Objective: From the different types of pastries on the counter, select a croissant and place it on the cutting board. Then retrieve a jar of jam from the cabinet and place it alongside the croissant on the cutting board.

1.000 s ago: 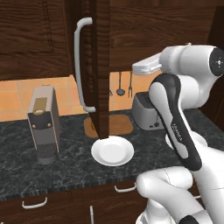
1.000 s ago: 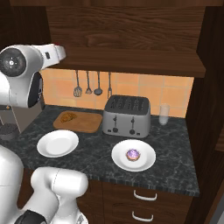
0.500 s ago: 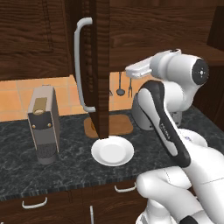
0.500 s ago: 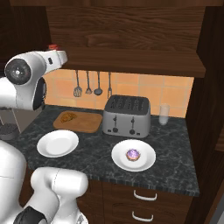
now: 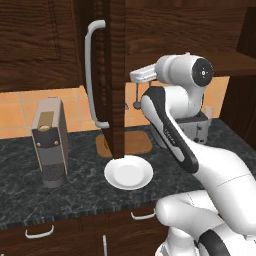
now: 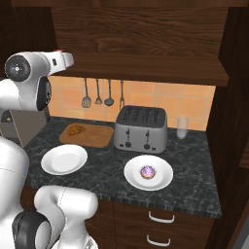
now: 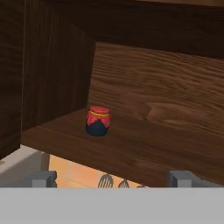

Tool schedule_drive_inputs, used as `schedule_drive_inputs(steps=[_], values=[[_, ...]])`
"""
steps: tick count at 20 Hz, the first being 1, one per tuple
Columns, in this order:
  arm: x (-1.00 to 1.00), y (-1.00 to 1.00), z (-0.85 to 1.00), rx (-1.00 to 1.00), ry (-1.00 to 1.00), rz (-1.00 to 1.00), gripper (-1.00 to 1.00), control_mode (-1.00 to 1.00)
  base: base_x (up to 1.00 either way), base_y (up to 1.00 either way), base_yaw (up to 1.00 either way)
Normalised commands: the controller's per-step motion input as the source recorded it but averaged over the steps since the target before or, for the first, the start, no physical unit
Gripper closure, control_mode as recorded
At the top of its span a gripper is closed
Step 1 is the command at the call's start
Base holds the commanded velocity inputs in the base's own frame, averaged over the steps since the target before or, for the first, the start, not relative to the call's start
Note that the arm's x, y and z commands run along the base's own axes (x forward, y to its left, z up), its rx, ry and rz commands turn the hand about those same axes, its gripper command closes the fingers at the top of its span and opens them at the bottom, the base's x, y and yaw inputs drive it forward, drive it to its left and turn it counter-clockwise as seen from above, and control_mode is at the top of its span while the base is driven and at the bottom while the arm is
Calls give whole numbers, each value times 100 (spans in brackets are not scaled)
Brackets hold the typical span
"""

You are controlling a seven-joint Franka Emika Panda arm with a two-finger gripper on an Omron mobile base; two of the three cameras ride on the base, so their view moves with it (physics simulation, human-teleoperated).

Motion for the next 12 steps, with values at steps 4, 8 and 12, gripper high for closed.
schedule_drive_inputs(steps=[4, 8, 12], values=[[31, 2, 1, 0, 0, -1, -100, -100, 0, 0, 0], [5, 0, 0, 0, 0, 0, -100, -100, 0, 0, 0], [32, 0, 1, 0, 0, 0, -100, -100, 0, 0, 0]])
